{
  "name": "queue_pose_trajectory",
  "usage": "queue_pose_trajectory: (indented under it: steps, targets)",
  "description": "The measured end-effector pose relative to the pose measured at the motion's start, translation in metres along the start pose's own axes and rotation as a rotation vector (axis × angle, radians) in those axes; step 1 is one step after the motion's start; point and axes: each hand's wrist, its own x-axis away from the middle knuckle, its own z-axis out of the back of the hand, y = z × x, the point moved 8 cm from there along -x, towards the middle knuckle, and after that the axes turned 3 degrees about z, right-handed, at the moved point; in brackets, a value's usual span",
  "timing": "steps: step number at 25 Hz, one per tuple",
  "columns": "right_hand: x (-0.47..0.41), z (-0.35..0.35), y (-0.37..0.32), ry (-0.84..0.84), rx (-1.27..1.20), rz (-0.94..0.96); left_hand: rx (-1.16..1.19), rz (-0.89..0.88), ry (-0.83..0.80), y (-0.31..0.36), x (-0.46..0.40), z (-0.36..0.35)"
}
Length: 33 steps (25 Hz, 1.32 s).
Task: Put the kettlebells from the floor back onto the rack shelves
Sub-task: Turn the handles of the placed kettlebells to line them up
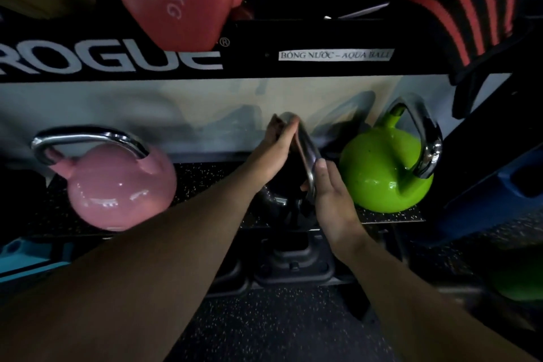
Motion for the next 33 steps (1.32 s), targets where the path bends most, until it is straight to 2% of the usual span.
queue_pose_trajectory:
  steps: [2, 7, 15, 28, 33]
  targets:
    - [-0.002, 0.002, 0.0, 0.001, -0.065, 0.002, 0.033, -0.042, -0.037, 0.005, 0.0, -0.011]
    - [-0.021, -0.005, -0.009, -0.048, -0.08, 0.082, 0.062, -0.057, 0.028, -0.002, -0.018, -0.01]
    - [-0.019, -0.037, -0.002, 0.024, -0.378, 0.071, 0.039, -0.111, -0.014, -0.008, -0.035, 0.0]
    - [-0.025, -0.032, 0.001, -0.052, -0.435, 0.078, 0.04, -0.128, 0.024, -0.006, -0.026, 0.0]
    - [-0.024, -0.035, 0.002, -0.077, -0.374, 0.094, 0.012, -0.12, 0.009, -0.008, -0.028, 0.0]
